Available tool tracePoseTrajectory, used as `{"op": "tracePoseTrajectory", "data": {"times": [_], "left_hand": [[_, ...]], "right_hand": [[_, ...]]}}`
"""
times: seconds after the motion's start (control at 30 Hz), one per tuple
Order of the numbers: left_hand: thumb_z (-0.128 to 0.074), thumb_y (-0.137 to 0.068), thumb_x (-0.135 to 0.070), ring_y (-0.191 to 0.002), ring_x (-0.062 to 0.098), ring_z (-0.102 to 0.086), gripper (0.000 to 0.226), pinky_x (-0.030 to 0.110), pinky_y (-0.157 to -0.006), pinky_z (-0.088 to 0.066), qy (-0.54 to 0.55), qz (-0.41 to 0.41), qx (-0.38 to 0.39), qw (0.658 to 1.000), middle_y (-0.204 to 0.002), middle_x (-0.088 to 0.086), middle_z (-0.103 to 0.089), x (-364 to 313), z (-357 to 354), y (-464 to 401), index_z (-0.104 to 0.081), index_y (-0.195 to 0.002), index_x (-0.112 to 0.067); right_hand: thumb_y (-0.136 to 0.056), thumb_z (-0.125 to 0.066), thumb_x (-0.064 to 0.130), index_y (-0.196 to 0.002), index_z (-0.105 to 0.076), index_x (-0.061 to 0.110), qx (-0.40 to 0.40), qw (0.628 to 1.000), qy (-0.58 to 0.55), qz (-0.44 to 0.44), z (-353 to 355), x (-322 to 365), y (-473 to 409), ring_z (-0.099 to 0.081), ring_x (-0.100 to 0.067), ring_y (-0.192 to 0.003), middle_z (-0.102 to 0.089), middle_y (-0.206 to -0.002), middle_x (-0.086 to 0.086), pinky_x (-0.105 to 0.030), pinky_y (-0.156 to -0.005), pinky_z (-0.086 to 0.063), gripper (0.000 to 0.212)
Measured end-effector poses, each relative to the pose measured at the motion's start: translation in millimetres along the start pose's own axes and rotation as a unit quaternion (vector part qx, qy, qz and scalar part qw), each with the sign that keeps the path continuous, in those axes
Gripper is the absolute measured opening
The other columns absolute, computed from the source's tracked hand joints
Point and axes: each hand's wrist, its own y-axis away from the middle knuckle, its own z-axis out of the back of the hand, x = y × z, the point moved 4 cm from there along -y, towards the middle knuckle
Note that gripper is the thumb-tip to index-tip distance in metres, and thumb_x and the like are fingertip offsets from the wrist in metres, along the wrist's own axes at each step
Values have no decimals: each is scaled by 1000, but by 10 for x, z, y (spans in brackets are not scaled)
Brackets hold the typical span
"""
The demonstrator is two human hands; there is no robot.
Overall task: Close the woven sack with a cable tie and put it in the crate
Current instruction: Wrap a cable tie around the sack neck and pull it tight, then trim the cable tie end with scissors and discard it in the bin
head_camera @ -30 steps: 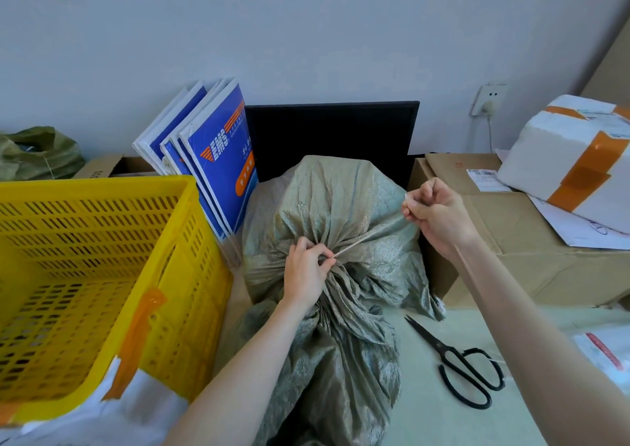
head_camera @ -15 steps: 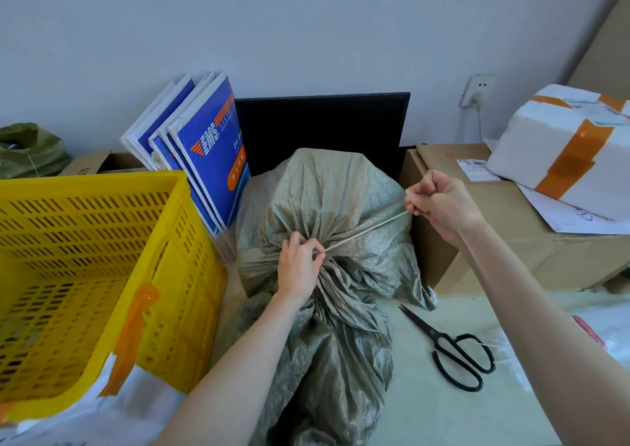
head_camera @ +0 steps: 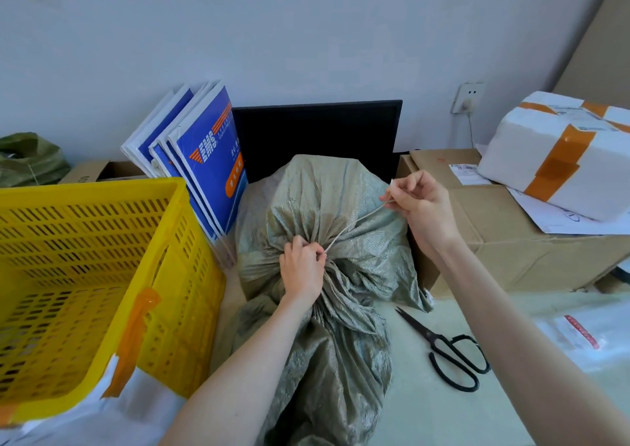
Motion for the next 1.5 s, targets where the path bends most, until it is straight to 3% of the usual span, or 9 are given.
{"op": "tracePoseTrajectory", "data": {"times": [0.1,0.2,0.3,0.4,0.7,0.8,0.93,1.37,1.5], "left_hand": [[-58,-92,-22,-96,22,-52,15,35,-89,-39,11,-15,-6,1000,-99,1,-56,-64,22,7,-70,-100,-17],[-59,-91,-22,-93,22,-55,15,36,-87,-41,33,-11,-13,999,-95,0,-59,-56,30,2,-70,-99,-17],[-61,-90,-22,-89,22,-55,11,38,-83,-42,46,-9,-18,999,-86,-4,-59,-22,18,10,-70,-94,-19],[-62,-88,-21,-81,23,-55,7,40,-79,-44,62,-11,-22,998,-72,-10,-49,3,0,26,-69,-86,-20],[-65,-86,-22,-75,22,-54,5,38,-75,-45,48,-37,-19,998,-68,-10,-50,32,-67,45,-68,-84,-18],[-65,-87,-21,-76,22,-54,5,37,-74,-42,30,-49,-25,998,-72,-4,-59,31,-74,70,-67,-85,-17],[-64,-87,-21,-78,24,-55,6,38,-75,-43,15,-56,-29,998,-77,0,-64,27,-92,74,-66,-86,-16],[-58,-91,-22,-82,26,-56,9,39,-75,-42,-20,-81,-24,996,-86,1,-68,12,-90,90,-62,-90,-14],[-58,-91,-23,-75,26,-57,11,38,-71,-47,-17,-100,-22,995,-82,1,-69,4,-60,63,-62,-87,-13]], "right_hand": [[-88,-57,-4,-89,-57,13,-12,1000,19,15,-42,-14,99,-65,-16,-101,-67,-105,-3,-22,-84,-50,17],[-87,-61,1,-113,-60,15,-18,996,91,-8,62,-115,203,-58,-8,-114,-62,-122,4,-19,-87,-48,30],[-83,-66,5,-112,-61,19,-28,980,188,-54,259,-380,371,-56,-10,-114,-62,-120,7,-29,-95,-46,32],[-80,-71,9,-106,-63,16,-40,949,298,-98,481,-719,603,-53,-11,-110,-61,-115,6,-27,-95,-39,28],[-81,-55,7,-125,-47,13,58,764,575,-286,1149,-1634,1321,-47,-32,-116,-52,-126,-10,-40,-89,-43,45],[-90,-46,16,-126,-43,12,57,702,630,-327,1251,-1711,1462,-46,-33,-119,-51,-126,-10,-38,-83,-43,36],[-92,-48,31,-121,-43,10,68,650,673,-348,1356,-1817,1590,-44,-34,-124,-52,-128,-11,-40,-94,-41,36],[-92,-52,39,-116,-45,6,43,635,709,-305,1353,-1937,1725,-54,-28,-115,-55,-121,-12,-31,-89,-44,42],[-90,-54,41,-106,-48,5,34,668,680,-300,1345,-1870,1688,-58,-28,-106,-59,-112,-12,-30,-72,-41,40]]}}
